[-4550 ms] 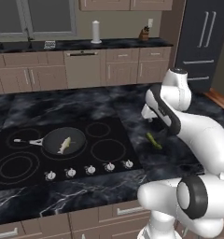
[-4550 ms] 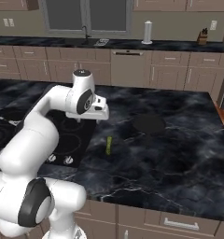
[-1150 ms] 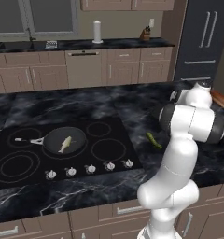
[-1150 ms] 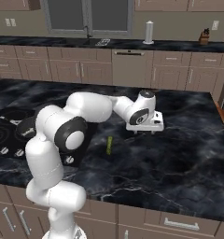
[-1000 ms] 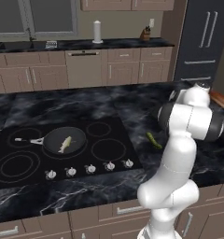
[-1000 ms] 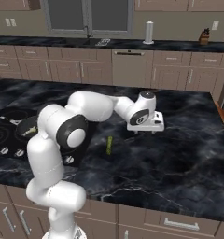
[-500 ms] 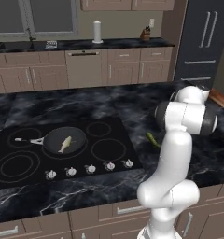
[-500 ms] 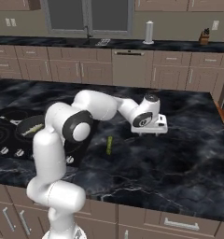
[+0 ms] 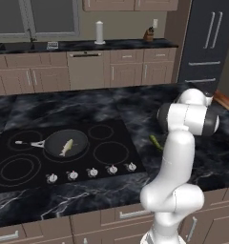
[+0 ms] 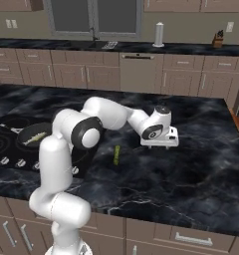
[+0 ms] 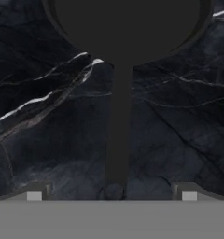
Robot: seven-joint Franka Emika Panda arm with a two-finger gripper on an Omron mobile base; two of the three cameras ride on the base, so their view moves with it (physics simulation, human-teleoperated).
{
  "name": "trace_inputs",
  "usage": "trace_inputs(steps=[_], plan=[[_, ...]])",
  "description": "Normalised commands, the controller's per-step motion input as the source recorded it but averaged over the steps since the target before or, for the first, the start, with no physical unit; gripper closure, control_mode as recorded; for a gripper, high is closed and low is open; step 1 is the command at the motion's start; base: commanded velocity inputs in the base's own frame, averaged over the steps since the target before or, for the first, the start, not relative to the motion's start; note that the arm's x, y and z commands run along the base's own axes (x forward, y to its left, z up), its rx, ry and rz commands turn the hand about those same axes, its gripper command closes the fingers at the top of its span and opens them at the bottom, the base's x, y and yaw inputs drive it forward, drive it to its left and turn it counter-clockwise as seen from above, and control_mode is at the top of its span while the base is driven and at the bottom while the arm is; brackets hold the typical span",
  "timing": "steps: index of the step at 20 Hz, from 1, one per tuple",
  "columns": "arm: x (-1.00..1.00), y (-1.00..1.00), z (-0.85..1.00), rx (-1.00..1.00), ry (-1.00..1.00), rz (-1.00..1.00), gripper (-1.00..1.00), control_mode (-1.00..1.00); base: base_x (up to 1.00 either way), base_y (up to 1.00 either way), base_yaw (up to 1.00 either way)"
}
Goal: Place both pans onto different burners. Then place the squash and the fish on different pans.
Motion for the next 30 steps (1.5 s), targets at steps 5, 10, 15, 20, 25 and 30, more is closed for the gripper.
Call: trace_inputs(steps=[5, 10, 15, 20, 25, 30], plan=[[0.05, -0.01, -0.21, 0.00, 0.00, 0.00, -1.00, -1.00, 0.00, 0.00, 0.00], [0.06, 0.00, -0.23, 0.00, 0.00, 0.00, -1.00, -1.00, 0.00, 0.00, 0.00], [0.10, 0.00, -0.20, 0.00, 0.00, 0.00, -1.00, -1.00, 0.00, 0.00, 0.00], [0.14, 0.00, -0.18, 0.00, 0.00, 0.00, -1.00, -1.00, 0.00, 0.00, 0.00], [0.11, 0.00, -0.17, 0.00, 0.00, 0.00, -1.00, -1.00, 0.00, 0.00, 0.00], [0.10, 0.00, -0.15, 0.00, 0.00, 0.00, 1.00, -1.00, 0.00, 0.00, 0.00]])
